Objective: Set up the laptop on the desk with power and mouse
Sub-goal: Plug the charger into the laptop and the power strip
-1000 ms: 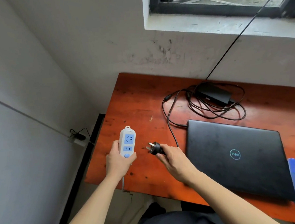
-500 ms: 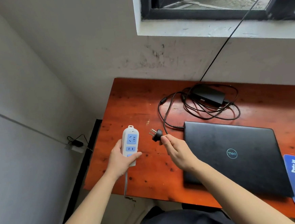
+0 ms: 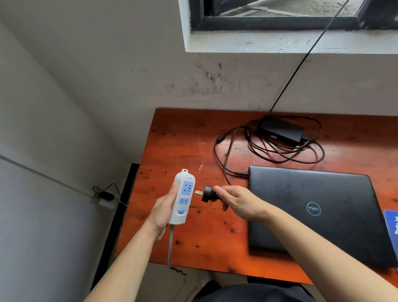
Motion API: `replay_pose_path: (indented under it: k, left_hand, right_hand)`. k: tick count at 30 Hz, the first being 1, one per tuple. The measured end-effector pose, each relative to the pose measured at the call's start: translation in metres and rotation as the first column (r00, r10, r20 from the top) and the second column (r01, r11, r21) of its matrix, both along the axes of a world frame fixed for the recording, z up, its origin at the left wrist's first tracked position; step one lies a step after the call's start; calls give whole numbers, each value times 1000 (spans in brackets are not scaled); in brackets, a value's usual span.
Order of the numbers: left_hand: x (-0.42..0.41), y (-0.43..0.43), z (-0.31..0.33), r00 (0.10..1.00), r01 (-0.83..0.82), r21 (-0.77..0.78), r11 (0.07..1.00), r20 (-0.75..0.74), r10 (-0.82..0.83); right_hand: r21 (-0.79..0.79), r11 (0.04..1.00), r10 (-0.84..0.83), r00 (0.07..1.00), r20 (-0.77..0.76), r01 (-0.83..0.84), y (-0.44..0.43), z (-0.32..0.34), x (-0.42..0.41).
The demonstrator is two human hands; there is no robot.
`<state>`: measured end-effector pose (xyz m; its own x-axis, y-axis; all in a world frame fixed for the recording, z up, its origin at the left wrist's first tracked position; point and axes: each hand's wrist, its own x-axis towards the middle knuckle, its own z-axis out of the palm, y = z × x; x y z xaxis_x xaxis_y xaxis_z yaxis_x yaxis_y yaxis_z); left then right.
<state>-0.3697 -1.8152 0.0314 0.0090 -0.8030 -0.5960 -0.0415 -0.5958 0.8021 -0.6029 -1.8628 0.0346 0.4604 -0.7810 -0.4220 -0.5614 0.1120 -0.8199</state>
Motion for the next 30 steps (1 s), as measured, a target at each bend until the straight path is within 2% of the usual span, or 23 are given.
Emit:
replay_pose_path:
  k: [4,6,10,15,20,27,30]
  left_hand:
    - [3,-6,6,1000,0,48,999,-14,1]
    - [4,-10,11,1000,15,72,997,-23,-13]
    - [5,-15,20,998,42,91,995,-43,-39]
    - [3,-15,22,998,44,119,992,-38,-40]
    - [3,-11,22,997,75,110,991,-38,-71]
    - [4,-7,17,999,36,113,993,-18,-34]
    - [2,-6,17,1000,12,105,994,17,-14]
  right_hand:
    - [180,983,-12,990,139,-14,-4,4,1]
    - [164,986,-18,990,142,-6,-6,5,3]
    - [-40,998,-52,996,72,55,-4,6,11]
    - [-299,952,-68,997,23,72,12,1,22]
    - [-404,904,-139,990,30,139,23,-2,28]
    - [-590,803,-124,992,-31,82,24,2,29]
    - [-605,792,-122,992,-29,80,24,4,29]
